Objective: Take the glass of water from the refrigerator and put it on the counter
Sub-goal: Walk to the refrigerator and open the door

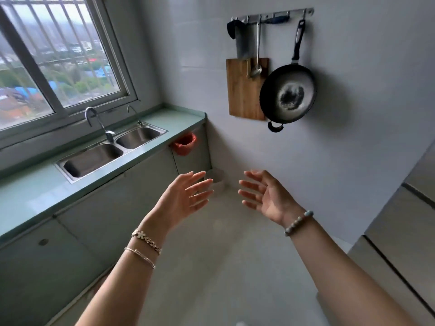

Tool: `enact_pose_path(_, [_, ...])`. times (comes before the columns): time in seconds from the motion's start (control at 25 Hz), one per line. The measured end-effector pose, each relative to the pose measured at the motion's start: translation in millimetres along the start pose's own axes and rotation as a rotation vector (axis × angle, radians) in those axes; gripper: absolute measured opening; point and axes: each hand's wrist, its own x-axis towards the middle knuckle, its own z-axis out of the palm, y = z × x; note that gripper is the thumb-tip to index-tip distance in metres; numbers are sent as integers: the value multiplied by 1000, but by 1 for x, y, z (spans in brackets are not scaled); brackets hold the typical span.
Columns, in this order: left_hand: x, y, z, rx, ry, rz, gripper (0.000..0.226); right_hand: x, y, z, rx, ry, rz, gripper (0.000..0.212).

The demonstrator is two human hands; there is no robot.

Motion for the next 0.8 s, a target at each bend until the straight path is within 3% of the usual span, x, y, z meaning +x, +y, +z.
enact_pose_path(0.48, [257, 68, 109, 100, -384, -113, 36, 145, -119, -82, 70, 320, -193, 23])
enact_pose_path(0.8, [400, 83, 231, 233, -751, -256, 31, 171, -188, -155, 202, 711, -414, 22])
